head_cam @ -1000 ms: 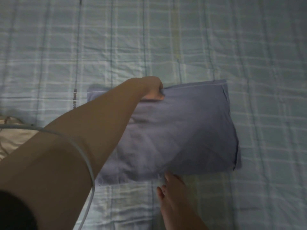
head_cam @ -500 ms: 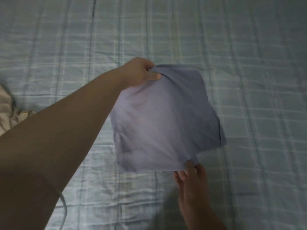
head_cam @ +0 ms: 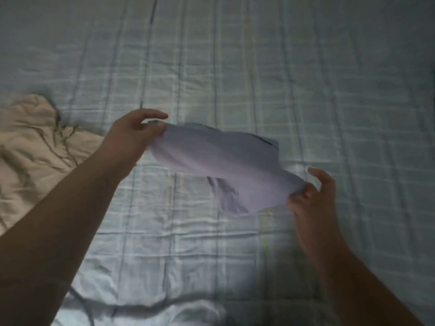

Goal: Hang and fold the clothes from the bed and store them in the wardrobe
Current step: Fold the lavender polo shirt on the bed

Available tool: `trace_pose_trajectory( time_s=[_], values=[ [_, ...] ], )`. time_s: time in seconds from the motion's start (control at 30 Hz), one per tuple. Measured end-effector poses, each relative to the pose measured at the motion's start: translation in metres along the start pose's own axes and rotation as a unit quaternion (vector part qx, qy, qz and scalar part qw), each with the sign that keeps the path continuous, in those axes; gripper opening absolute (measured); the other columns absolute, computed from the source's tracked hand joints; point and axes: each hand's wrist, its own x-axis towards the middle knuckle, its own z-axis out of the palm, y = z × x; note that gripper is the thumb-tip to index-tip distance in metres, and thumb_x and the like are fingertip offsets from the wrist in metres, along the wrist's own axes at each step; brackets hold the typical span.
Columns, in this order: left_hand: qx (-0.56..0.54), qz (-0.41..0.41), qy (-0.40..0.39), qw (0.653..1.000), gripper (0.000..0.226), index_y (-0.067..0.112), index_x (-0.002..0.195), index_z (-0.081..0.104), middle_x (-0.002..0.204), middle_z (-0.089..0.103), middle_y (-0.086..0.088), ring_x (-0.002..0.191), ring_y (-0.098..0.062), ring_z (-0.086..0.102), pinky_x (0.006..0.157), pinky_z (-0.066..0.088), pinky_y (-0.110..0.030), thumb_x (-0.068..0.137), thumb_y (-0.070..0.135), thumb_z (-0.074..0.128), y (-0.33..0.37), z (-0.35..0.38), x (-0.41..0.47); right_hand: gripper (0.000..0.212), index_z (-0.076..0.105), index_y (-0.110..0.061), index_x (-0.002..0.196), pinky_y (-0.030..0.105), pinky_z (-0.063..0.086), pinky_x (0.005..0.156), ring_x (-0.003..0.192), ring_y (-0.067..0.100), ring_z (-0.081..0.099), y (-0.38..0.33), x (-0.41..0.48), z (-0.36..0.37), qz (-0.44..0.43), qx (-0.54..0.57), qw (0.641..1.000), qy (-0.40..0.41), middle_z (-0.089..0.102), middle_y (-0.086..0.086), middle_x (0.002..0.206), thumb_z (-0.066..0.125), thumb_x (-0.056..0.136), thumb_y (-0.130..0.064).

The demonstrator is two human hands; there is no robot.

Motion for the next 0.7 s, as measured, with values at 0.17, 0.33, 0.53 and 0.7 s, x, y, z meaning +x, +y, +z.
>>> trace_pose_trajectory(
  time_s=[0.17,0.33,0.53,0.7],
  values=[
    [-0.006,-0.028,0.026,0.999,0.019,0.03,0.088,0.078,0.087,0.075,0.006,0.087,-0.016,0.064,0.079,0.045,-0.036,0.083,0.013,0.072,-0.018,0.005,-0.101,0.072,0.051,-0.047,0.117,0.027,0.044,0.064,0.069,0.015,0.052,-0.016,-0.034,-0.033,-0.045,-0.113,0.991,-0.064,0.056,0.008,0.083,0.055,0.075,0.011],
    [0.024,-0.03,0.042,0.998,0.035,0.027,0.093,0.075,0.092,0.073,0.004,0.085,-0.003,0.067,0.077,0.048,-0.016,0.084,-0.007,0.068,-0.02,0.003,-0.192,0.064,0.049,-0.036,0.115,0.013,0.042,0.058,0.06,-0.004,0.051,-0.035,-0.076,-0.066,-0.098,-0.179,0.977,-0.061,0.051,-0.008,0.098,0.051,0.082,0.019],
    [0.068,-0.023,0.082,0.994,0.028,0.031,0.096,0.074,0.084,0.074,0.011,0.08,-0.005,0.064,0.078,0.047,-0.022,0.084,0.006,0.075,-0.012,-0.006,-0.253,0.054,0.052,-0.032,0.102,0.012,0.046,0.07,0.071,0.0,0.057,-0.075,-0.109,-0.081,-0.152,-0.175,0.971,-0.064,0.059,0.002,0.108,0.055,0.08,0.017],
    [0.043,-0.05,0.086,0.994,0.021,0.031,0.095,0.074,0.087,0.069,-0.019,0.075,-0.016,0.057,0.073,0.044,-0.034,0.081,0.015,0.078,-0.02,-0.005,-0.234,0.051,0.055,-0.033,0.095,0.019,0.048,0.073,0.072,0.004,0.055,-0.073,-0.086,-0.071,-0.157,-0.197,0.967,-0.036,0.06,-0.012,0.09,0.057,0.078,0.016]
  ],
)
